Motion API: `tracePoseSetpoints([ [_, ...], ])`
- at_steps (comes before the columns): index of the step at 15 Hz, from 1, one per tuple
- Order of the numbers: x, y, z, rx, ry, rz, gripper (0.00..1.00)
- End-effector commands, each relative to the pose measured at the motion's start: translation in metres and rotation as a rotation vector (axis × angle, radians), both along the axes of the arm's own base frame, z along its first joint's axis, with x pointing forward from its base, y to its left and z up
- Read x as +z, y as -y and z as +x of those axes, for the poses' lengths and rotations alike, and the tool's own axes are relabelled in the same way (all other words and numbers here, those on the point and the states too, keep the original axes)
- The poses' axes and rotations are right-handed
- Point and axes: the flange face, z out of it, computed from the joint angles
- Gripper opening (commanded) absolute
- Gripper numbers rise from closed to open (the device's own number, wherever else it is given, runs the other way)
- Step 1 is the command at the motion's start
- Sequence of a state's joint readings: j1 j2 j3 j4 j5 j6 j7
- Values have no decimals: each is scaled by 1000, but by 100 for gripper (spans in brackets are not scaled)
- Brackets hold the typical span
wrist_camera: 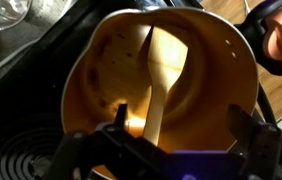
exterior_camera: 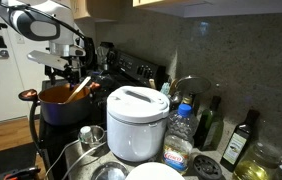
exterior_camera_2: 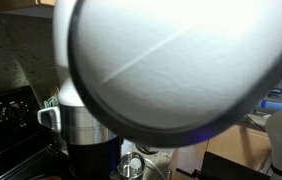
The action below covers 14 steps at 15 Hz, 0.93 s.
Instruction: Remove the wooden spatula from the pot and place it in the cutlery holder
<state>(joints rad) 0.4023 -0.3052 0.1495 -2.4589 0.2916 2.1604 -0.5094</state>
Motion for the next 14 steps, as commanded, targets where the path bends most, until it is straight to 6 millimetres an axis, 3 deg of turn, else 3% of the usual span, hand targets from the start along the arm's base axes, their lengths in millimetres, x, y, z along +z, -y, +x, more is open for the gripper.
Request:
tracePoseSetpoints([
  [1, -4, -31, 18, 42, 5, 5, 100],
  [8, -27, -68, 44, -15, 69, 38, 100],
  [14, -36, -77, 48, -72, 80, -5, 100],
])
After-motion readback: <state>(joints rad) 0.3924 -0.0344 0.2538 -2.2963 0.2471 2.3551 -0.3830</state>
